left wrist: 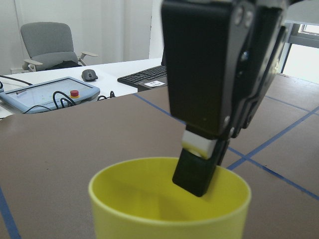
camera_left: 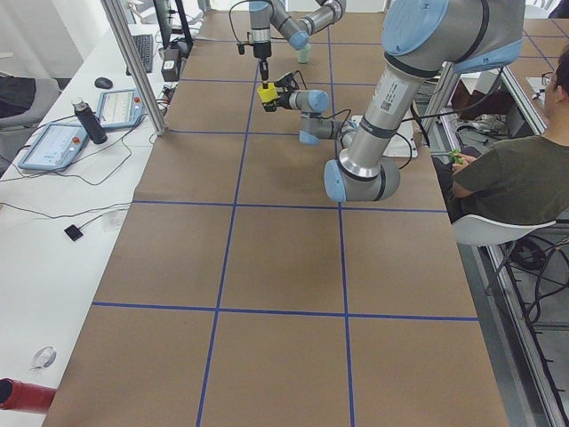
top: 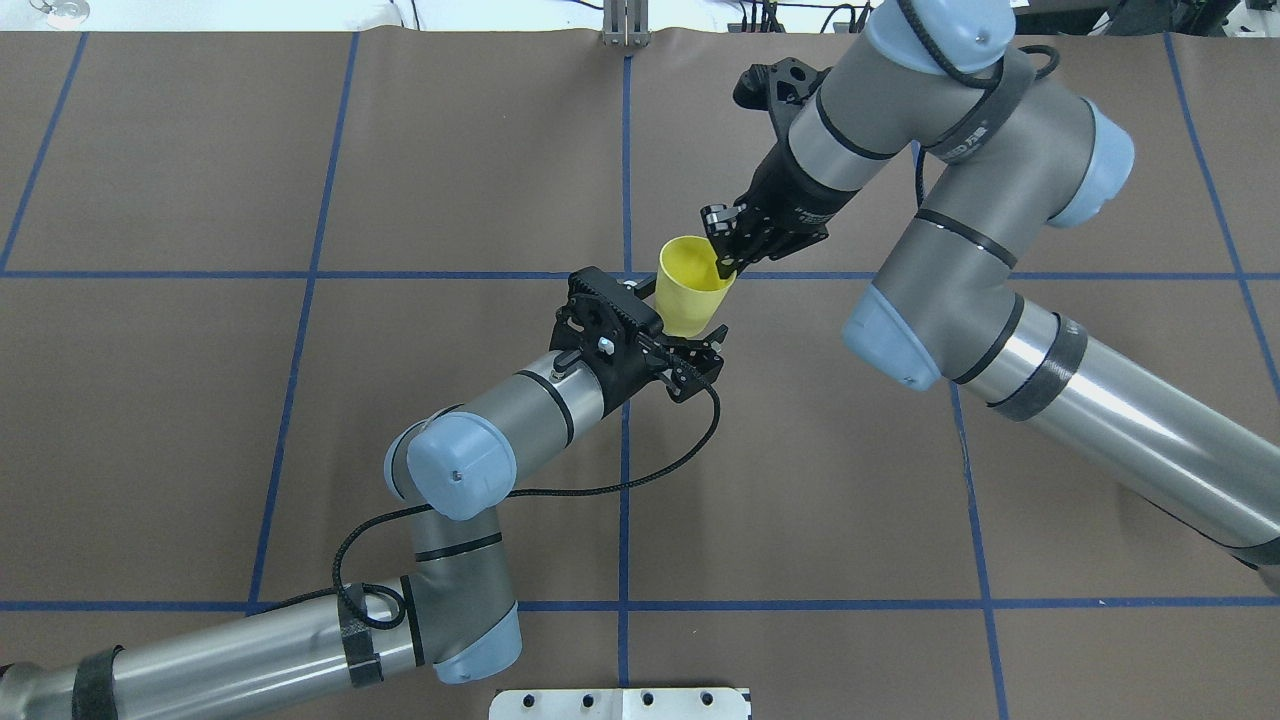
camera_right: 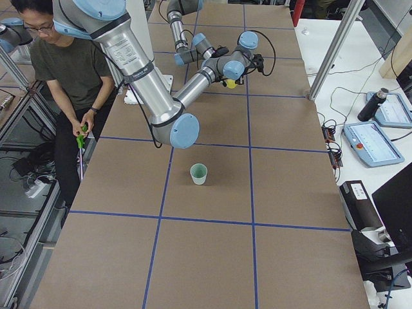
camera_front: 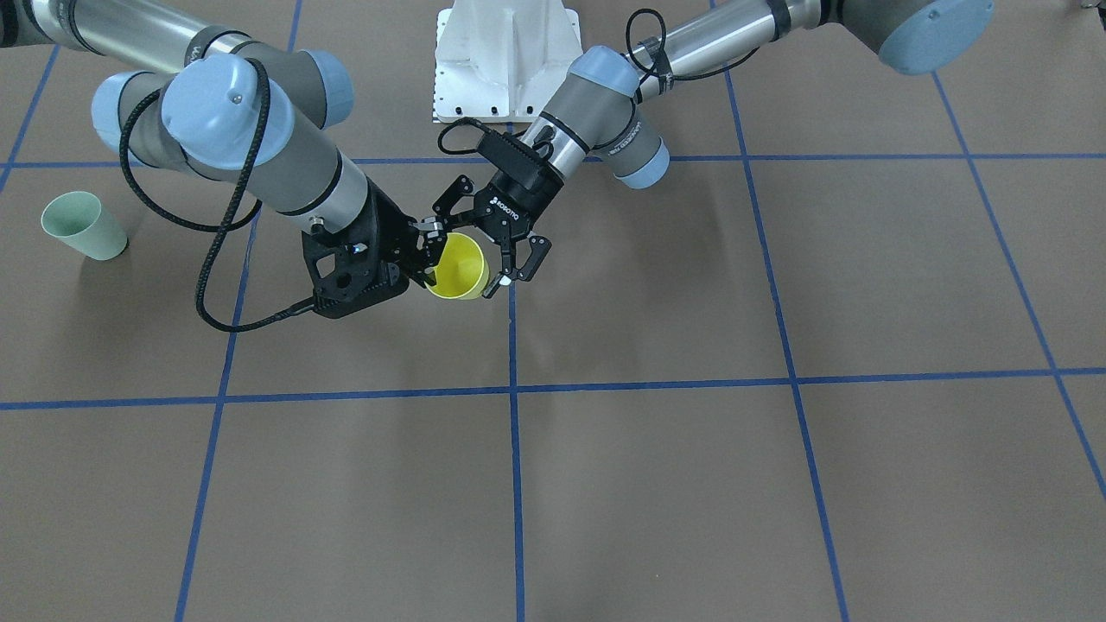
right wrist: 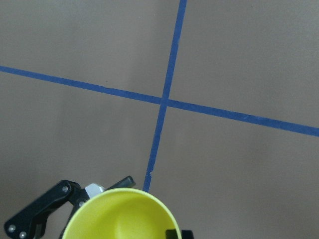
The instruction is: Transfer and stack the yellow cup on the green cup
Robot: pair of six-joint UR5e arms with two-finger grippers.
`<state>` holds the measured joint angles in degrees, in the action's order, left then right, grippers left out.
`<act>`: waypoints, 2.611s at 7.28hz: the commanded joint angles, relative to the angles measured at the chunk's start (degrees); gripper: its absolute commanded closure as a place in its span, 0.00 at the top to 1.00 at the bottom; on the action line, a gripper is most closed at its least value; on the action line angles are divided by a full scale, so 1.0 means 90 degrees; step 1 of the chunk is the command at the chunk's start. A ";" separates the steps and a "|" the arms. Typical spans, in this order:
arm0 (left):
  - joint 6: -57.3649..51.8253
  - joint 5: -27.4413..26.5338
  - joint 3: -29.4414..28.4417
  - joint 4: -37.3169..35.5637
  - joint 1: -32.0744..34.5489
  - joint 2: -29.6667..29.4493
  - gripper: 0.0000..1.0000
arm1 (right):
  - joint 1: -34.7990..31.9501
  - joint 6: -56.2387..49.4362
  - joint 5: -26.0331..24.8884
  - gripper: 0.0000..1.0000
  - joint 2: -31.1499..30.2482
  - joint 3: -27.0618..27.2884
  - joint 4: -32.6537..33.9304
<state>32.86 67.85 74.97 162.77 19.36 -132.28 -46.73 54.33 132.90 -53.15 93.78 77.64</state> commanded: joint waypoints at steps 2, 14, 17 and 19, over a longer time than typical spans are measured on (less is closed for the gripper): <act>0.0002 0.0010 0.0233 0.0020 0.0016 0.0311 1.00 | -0.0676 0.0008 0.0145 0.00 -0.0897 0.0720 0.0055; 0.2153 0.3441 0.0127 -0.2096 0.3391 0.1748 1.00 | -0.2142 -0.0177 -0.1056 0.00 -0.6682 0.3067 -0.1898; 0.1779 0.3740 0.0127 -0.2607 0.3640 0.1758 1.00 | -0.2113 -0.0422 -0.0901 0.00 -0.6653 0.2813 -0.1908; 0.1779 0.3740 0.0137 -0.2607 0.3640 0.1758 1.00 | -0.1997 -0.0392 -0.0871 0.00 -0.6682 0.2803 -0.1908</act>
<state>48.95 101.46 76.13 139.38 52.07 -116.47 -65.46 50.59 124.84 -113.13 119.14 60.47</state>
